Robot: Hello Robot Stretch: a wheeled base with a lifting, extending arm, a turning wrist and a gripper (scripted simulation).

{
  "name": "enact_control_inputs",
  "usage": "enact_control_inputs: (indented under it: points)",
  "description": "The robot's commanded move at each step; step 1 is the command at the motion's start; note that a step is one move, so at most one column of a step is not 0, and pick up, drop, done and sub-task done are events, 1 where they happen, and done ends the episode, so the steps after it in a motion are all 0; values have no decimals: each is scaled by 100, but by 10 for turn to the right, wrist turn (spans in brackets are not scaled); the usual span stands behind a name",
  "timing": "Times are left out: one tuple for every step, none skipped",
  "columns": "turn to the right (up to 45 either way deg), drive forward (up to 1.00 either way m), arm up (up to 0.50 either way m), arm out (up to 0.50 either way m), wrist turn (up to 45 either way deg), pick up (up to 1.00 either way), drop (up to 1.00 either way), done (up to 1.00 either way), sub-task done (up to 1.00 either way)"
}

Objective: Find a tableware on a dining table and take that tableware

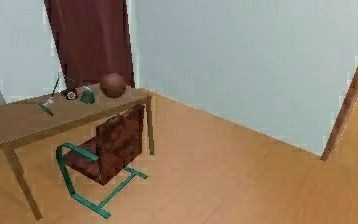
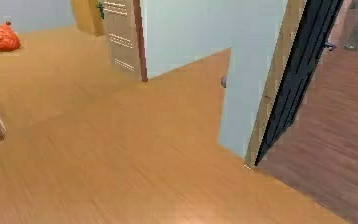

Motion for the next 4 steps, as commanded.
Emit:
enact_control_inputs:
  points:
    - [450, 0, 0, 0, 0, 0, 0, 0, 0]
    - [60, 0, 0, 0, 0, 0, 0, 0, 0]
    - [0, 55, 0, 0, 0, 0, 0, 0, 0]
    - [450, 0, 0, 0, 0, 0, 0, 0, 0]
